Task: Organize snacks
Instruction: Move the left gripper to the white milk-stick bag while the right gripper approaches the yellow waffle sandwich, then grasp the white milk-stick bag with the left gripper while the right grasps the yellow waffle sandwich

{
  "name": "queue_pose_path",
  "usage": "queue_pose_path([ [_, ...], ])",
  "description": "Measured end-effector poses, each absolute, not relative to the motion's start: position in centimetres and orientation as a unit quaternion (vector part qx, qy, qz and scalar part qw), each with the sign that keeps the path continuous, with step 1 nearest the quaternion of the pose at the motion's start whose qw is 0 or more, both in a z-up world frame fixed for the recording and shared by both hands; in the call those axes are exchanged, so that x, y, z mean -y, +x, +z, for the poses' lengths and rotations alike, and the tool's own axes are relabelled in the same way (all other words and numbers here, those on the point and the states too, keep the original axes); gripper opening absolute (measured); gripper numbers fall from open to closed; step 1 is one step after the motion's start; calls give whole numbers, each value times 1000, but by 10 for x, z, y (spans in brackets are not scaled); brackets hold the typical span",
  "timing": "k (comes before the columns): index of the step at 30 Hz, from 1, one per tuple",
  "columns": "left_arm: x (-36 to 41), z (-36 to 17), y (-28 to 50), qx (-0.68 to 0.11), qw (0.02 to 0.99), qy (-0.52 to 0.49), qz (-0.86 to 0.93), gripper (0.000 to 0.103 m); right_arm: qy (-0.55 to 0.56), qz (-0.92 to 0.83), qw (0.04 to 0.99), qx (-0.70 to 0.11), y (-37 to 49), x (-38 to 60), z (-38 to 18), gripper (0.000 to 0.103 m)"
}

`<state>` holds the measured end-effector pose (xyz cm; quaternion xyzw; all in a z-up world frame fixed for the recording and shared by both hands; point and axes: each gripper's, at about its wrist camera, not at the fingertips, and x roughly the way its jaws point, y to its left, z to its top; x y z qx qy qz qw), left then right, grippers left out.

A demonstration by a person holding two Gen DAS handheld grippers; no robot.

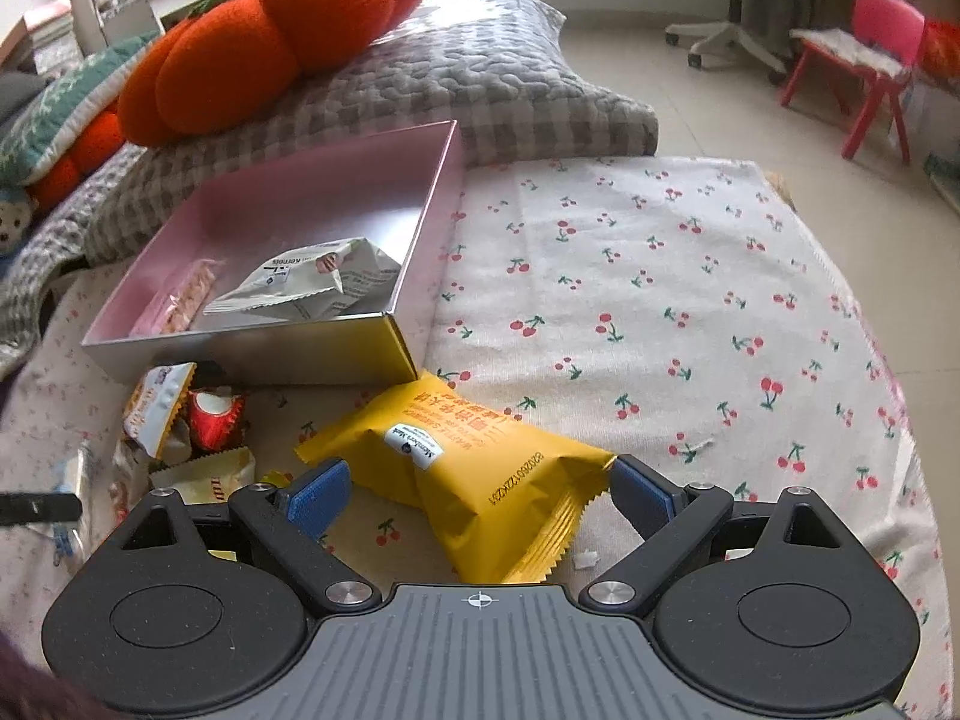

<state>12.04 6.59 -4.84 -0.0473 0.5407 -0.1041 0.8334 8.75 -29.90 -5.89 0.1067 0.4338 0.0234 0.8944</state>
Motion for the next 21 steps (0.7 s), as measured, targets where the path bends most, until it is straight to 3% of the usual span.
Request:
queue_pose_path([
  [4,-73,-43,115,-533,838,-52,-108,85,128,41,885,-445,86,299,-60,95],
  [11,-71,-39,111,-529,837,-92,-107,87,193,76,858,-470,81,301,-52,95],
  [21,-51,-52,111,-543,830,-78,-94,74,117,34,885,-449,86,299,-55,95],
])
